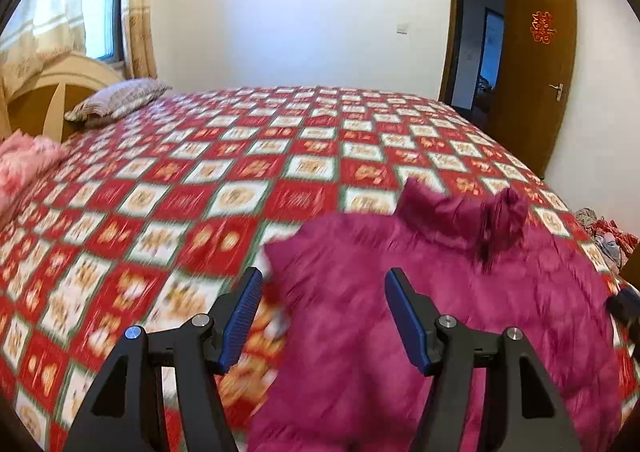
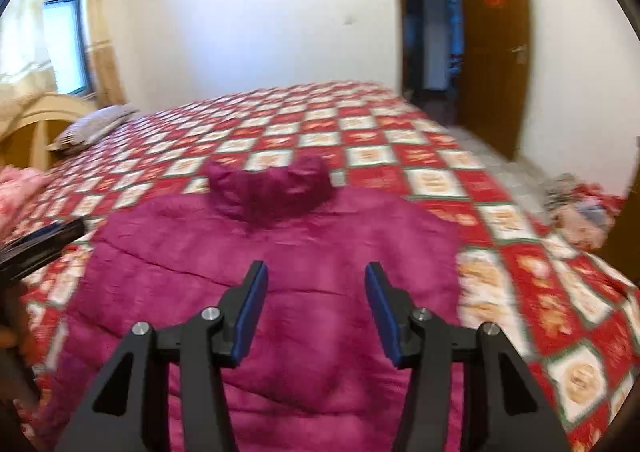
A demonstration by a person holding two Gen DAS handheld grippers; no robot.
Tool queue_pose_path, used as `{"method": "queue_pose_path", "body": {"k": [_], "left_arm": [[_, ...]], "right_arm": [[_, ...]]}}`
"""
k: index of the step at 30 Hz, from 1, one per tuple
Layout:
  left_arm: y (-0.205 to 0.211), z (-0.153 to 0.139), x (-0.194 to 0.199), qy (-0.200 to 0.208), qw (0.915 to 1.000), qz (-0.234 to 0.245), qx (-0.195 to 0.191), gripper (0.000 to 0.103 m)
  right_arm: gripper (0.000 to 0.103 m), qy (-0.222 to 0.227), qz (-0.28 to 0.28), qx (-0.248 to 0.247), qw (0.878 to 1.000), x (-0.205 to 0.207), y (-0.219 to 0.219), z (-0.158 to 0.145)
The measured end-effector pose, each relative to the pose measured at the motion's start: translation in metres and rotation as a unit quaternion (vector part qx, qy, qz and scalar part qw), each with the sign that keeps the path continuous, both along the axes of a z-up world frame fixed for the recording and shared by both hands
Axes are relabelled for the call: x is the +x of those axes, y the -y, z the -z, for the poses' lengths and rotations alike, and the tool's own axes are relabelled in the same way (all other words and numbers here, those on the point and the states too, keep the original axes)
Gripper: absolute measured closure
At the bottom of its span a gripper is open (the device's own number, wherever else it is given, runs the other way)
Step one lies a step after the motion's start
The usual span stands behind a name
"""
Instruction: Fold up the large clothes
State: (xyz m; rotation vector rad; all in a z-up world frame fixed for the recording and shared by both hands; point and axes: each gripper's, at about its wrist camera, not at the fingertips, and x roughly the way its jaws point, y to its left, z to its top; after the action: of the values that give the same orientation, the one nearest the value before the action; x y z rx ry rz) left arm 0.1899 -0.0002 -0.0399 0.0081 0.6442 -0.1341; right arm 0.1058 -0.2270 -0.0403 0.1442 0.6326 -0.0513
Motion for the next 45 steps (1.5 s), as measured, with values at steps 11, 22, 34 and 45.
{"method": "queue_pose_path", "body": {"k": [11, 22, 34, 45], "left_arm": [[-0.008, 0.089, 0.049, -0.084, 0.9938, -0.056, 0.047, 0.033], [-0.018, 0.083, 0.031, -0.071, 0.9928, -0.092, 0.028, 0.022], [-0.009, 0.085, 0.027, -0.066, 0.9898, -0.107, 0.067, 0.016], [-0.012, 0.086, 0.027, -0.079, 0.9933, -0.079, 0.030, 0.016]], "right_arm": [[0.059, -0.073, 0.001, 0.084, 0.994, 0.055, 0.007, 0.072], [0.032, -0.064, 0.011, 0.111, 0.992, 0.084, 0.014, 0.027], [0.047, -0.147, 0.092, 0.193, 0.966, 0.210, 0.049, 0.033], [0.090, -0.173, 0.065, 0.177, 0.967, 0.148, 0.069, 0.069]]}}
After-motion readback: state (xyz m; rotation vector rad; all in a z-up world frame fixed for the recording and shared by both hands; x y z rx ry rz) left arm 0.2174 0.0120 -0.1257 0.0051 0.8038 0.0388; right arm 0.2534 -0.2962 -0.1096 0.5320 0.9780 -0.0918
